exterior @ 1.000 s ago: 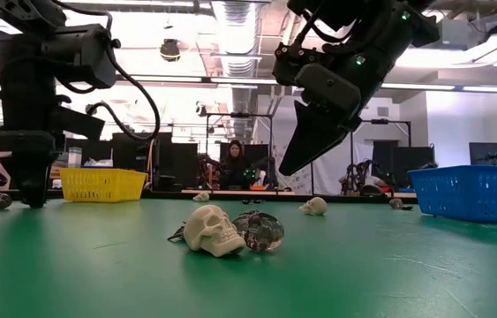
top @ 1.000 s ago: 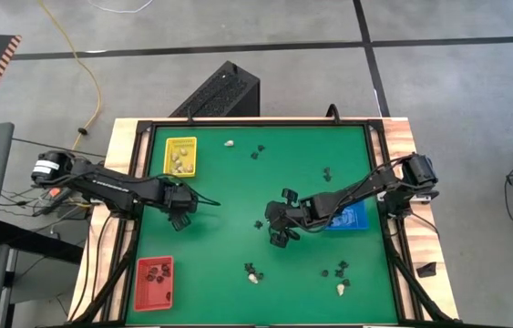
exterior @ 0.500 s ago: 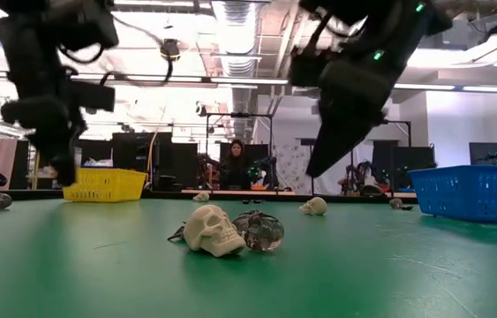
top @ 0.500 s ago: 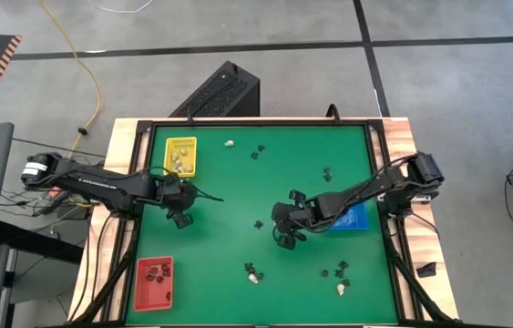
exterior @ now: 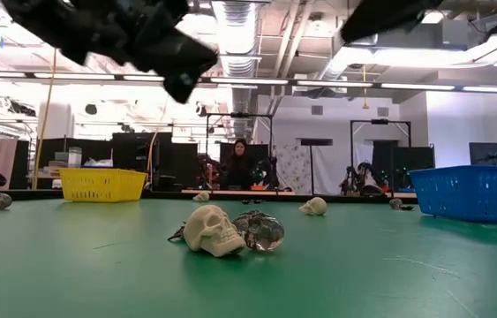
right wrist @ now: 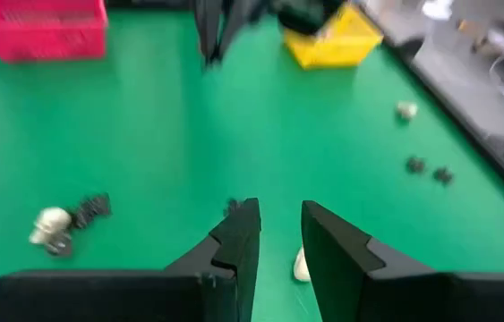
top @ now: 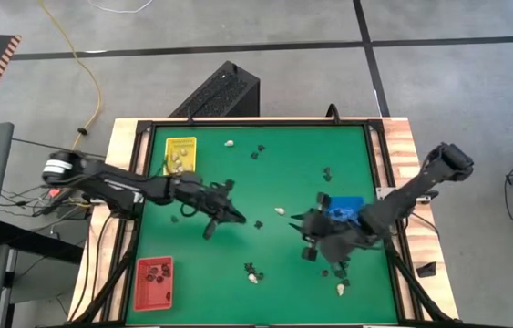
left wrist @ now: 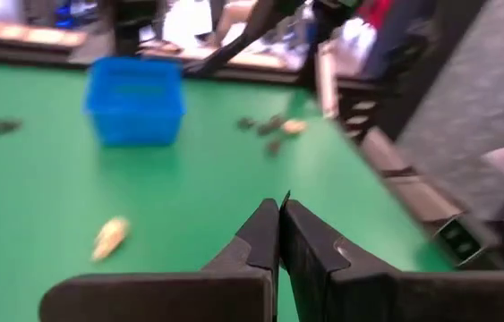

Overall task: Sort Halloween decoration
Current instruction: Put the black spider toy into the blue bin

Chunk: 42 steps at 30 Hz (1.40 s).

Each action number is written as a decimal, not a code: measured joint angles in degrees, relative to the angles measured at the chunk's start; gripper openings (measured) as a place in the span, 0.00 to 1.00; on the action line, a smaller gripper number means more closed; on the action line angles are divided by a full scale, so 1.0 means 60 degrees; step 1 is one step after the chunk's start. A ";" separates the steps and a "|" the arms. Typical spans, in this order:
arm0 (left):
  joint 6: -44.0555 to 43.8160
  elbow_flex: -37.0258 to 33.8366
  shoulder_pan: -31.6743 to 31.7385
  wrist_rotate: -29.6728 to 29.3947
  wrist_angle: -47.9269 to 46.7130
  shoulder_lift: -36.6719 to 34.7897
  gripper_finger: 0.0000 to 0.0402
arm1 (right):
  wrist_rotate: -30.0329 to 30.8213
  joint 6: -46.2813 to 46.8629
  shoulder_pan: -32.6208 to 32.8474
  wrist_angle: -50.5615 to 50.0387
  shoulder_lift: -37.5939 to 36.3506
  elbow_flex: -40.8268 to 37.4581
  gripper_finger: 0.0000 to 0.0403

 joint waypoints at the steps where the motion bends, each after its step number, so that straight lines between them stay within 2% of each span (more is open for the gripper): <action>1: -0.0051 0.0249 0.0039 0.0287 0.0277 0.0392 0.00 | 0.0304 0.0054 0.0236 -0.0024 -0.0109 0.0000 0.29; 8: -0.0011 0.2518 0.0142 0.1772 0.0183 0.2978 0.00 | 0.2394 0.0088 0.1429 -0.0102 -0.0509 0.0004 0.29; 11: 0.0185 0.3620 0.0149 0.2219 0.0146 0.4067 0.00 | 0.2944 0.0088 0.1696 -0.0165 -0.0548 0.0004 0.29; 16: 0.1034 0.5840 0.0391 0.1654 0.0211 0.6104 0.00 | 0.3754 0.0088 0.1989 -0.0288 -0.0641 0.0004 0.29; 20: 0.1223 0.8073 0.0674 0.1271 -0.0025 0.7995 0.00 | 0.4191 0.0089 0.2149 -0.0278 -0.0667 0.0004 0.29; 24: 0.1231 1.0423 0.0914 0.1269 -0.0801 0.9677 0.00 | 0.4297 0.0091 0.2134 -0.0242 -0.0667 0.0004 0.29; 29: 0.1193 1.2611 0.1155 0.1351 -0.1664 1.0993 0.00 | 0.4301 0.0091 0.2131 -0.0282 -0.0667 0.0004 0.29; 32: 0.1065 1.3255 0.1239 0.1275 -0.2068 1.1317 0.00 | 0.4296 0.0091 0.2131 -0.0367 -0.0667 0.0004 0.29; 36: 0.1164 1.3341 0.1257 0.1036 -0.2493 1.1331 0.02 | 0.4289 0.0174 0.2131 -0.0595 -0.0664 0.0004 0.29; 42: 0.1289 1.3341 0.1257 0.1152 -0.2604 1.1321 0.14 | 0.4258 0.0718 0.1997 -0.1148 -0.0660 0.0004 0.29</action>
